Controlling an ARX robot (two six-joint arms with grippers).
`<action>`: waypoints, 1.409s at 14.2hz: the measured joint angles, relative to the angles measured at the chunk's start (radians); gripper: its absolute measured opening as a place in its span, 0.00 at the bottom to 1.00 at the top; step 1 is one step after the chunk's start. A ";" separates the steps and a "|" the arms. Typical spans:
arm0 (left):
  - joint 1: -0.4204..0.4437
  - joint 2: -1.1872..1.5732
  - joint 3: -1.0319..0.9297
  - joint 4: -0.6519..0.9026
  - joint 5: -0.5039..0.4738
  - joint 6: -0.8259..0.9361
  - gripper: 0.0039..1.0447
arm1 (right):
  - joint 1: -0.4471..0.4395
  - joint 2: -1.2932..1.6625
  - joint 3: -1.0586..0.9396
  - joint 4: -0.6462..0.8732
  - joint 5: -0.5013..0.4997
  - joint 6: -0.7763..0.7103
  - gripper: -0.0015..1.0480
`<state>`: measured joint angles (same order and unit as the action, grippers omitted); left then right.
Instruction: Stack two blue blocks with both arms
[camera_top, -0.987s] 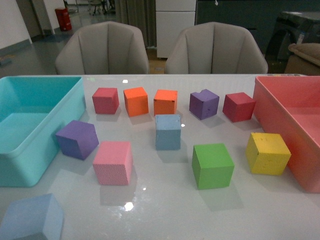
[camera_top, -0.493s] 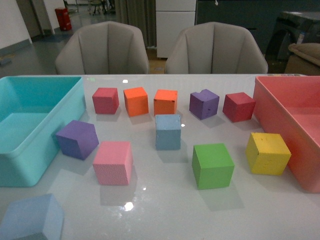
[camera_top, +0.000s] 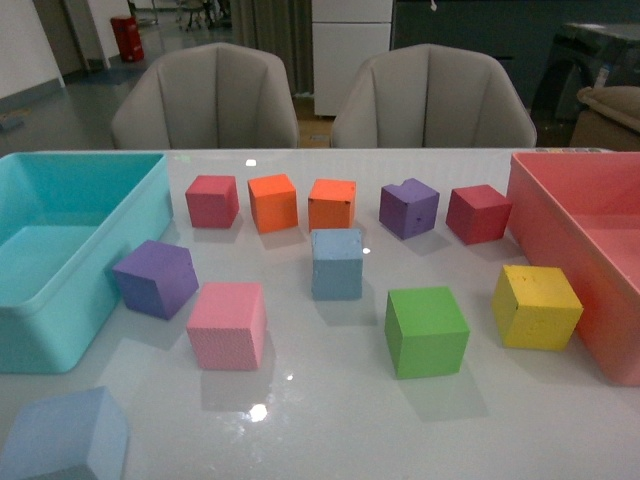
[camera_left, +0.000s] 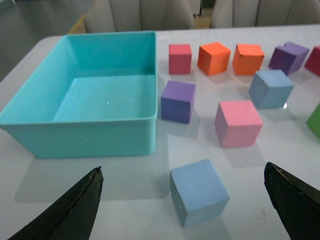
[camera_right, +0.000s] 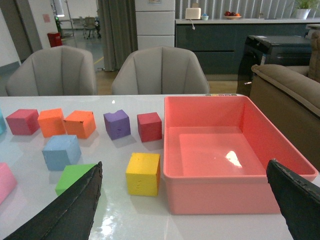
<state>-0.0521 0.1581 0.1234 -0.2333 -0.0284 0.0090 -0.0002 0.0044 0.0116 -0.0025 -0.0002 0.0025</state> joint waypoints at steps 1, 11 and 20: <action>-0.044 0.008 0.035 0.006 -0.018 0.000 0.94 | 0.000 0.000 0.000 0.000 0.000 0.000 0.94; -0.208 1.125 0.317 0.292 -0.079 -0.153 0.94 | 0.000 0.000 0.000 0.000 0.000 0.000 0.94; -0.179 1.288 0.365 0.317 -0.129 -0.159 0.94 | 0.000 0.000 0.000 0.000 0.000 0.000 0.94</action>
<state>-0.2306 1.4464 0.4889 0.0837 -0.1570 -0.1497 -0.0002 0.0044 0.0116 -0.0025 -0.0002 0.0025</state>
